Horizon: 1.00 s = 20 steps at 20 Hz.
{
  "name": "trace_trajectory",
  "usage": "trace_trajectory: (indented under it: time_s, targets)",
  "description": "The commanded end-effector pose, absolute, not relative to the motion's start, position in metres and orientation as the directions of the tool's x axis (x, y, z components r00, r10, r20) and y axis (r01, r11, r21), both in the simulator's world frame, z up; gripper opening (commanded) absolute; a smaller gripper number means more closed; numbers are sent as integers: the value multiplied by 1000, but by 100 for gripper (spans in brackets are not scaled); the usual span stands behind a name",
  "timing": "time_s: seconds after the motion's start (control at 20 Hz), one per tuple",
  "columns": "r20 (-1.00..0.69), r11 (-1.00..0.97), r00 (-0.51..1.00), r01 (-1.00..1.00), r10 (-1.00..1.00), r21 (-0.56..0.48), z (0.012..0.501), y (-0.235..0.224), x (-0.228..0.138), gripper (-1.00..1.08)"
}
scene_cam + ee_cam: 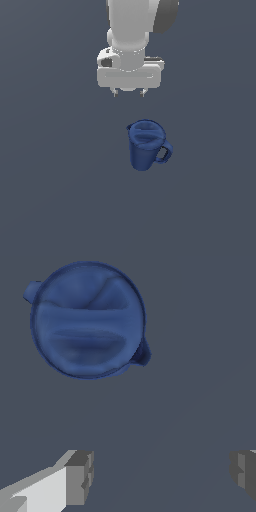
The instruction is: Pick up the object and move it to a goal position.
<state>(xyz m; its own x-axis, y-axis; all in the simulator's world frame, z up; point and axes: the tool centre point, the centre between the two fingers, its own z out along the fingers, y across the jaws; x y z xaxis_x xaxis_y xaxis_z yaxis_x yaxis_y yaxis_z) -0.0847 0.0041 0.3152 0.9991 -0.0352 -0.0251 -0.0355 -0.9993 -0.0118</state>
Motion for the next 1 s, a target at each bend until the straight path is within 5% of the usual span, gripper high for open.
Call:
trace_trajectory:
  time_s: [0.0, 0.95]
  targets:
    - [-25, -999, 999, -35, -35, -12, 315, 4, -85, 28]
    - [-54, -1000, 999, 1, 2, -11, 310, 6, -73, 28]
